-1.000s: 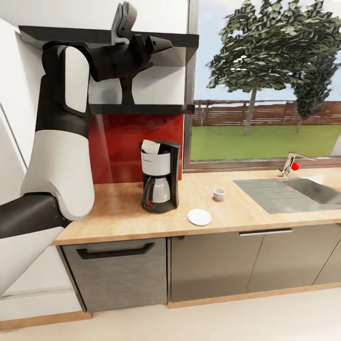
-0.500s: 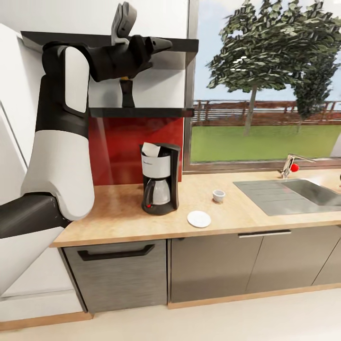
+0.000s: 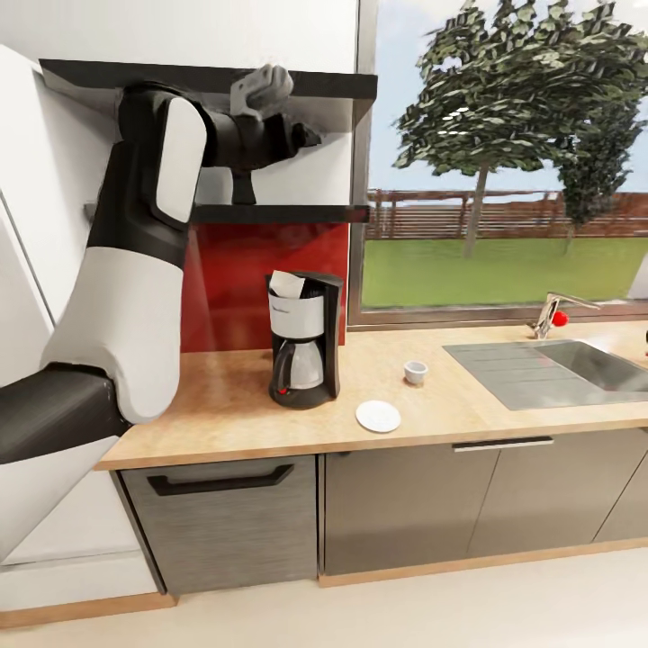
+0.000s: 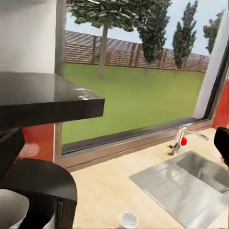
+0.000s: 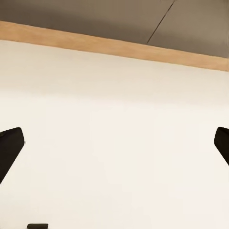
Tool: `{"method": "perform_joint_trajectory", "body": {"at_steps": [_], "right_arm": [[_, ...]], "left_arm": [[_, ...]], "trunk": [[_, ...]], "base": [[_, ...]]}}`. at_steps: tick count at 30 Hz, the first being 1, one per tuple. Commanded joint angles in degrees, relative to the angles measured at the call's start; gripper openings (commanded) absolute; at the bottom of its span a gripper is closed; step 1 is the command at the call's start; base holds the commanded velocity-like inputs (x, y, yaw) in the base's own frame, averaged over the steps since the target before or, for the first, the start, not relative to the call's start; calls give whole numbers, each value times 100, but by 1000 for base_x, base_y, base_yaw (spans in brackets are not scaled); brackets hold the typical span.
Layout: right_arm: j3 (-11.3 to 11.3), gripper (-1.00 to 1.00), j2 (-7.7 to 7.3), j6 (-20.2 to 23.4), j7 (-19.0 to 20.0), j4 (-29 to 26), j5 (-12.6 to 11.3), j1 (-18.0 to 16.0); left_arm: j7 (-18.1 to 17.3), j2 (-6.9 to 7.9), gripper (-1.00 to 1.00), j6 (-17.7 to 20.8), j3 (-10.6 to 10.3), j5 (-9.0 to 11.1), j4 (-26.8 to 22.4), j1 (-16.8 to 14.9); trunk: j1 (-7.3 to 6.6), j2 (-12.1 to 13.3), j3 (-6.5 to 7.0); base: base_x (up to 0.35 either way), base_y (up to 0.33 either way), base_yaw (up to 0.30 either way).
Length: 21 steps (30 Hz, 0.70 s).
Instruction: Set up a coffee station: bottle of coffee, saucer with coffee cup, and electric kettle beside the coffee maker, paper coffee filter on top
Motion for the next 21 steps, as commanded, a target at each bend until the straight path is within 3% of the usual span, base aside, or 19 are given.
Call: {"method": "perform_joint_trajectory", "body": {"at_steps": [1,7,12,21], "right_arm": [[1,100,-13,-27,-46,16,71,-1],[1,100,-102,-110,-50,76,103,-1],[1,100,-114,-119,-56,84,112,-1],[2,100,-117,-121,-58,86,113,-1]], "left_arm": [[115,-2,100,17,-3,-45,53,-6],[1234,-2,100,14,-28,-42,283,-10],[1471,-2,100,7,-29,-42,269,-16],[1518,-2,100,5,-29,-42,227,-17]], "trunk": [[1,-6,-7],[1,-6,-7],[1,-6,-7],[1,-6,-7]], "base": [[0,0,0],[0,0,0],[0,0,0],[0,0,0]]}}
